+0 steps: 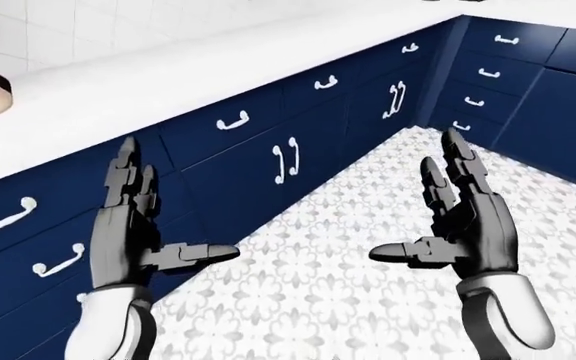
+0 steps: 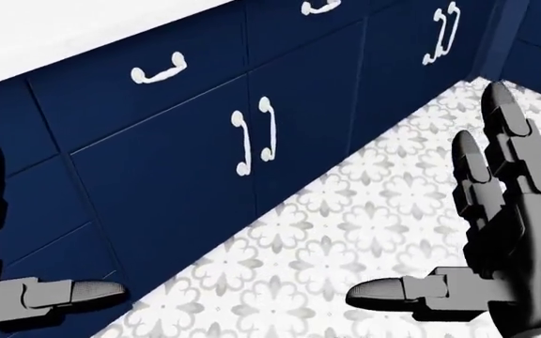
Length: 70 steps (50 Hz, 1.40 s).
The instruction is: Navigate to the stove.
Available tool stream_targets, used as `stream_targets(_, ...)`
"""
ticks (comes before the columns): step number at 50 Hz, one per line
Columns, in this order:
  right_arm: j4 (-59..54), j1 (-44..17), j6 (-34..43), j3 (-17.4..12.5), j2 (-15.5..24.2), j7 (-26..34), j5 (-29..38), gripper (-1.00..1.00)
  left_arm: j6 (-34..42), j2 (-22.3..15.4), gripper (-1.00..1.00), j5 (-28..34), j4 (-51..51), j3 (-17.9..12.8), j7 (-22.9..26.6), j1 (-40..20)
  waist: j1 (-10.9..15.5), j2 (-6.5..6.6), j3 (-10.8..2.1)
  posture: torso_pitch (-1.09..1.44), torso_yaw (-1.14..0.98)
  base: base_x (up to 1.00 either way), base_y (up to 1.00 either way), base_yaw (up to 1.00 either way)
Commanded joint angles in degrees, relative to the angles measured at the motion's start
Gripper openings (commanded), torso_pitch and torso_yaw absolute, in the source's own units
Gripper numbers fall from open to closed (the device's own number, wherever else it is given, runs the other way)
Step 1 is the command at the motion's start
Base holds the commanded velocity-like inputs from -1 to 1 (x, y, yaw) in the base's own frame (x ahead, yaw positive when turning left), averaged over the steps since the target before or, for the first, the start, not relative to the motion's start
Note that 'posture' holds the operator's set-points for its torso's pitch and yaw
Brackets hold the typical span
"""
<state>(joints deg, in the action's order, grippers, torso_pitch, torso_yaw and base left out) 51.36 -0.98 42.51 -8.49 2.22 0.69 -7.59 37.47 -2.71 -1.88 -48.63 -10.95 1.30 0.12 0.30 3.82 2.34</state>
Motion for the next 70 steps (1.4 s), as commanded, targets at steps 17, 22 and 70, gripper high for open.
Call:
stream_targets(17,1.5,-1.0,-3.3,-1.2,0.5,-0.4,-0.1,1.0,-2.5,-0.1,1.0,-0.4,-1.9,0.5,0.2,-1.1,-0.7,-4.36,-0.91,0.0,0.0,0.0,0.0,-0.38)
stream_targets(22,1.0,-0.9,-3.8,-1.2,0.5,-0.4,-0.1,1.0,-2.3,-0.2,1.0,-0.6,-1.8,0.1,0.2,-1.3,-0.5,-0.48,-0.22,0.0,0.0,0.0,0.0,-0.38)
stream_targets(70,0.1,-1.1,-4.0,-0.9,0.6,-0.4,0.4,1.0,-3.6,-0.1,1.0,-0.1,0.2,0.7,0.3,-1.4,-0.8,-4.97,-1.34,0.0,0.0,0.0,0.0,-0.38)
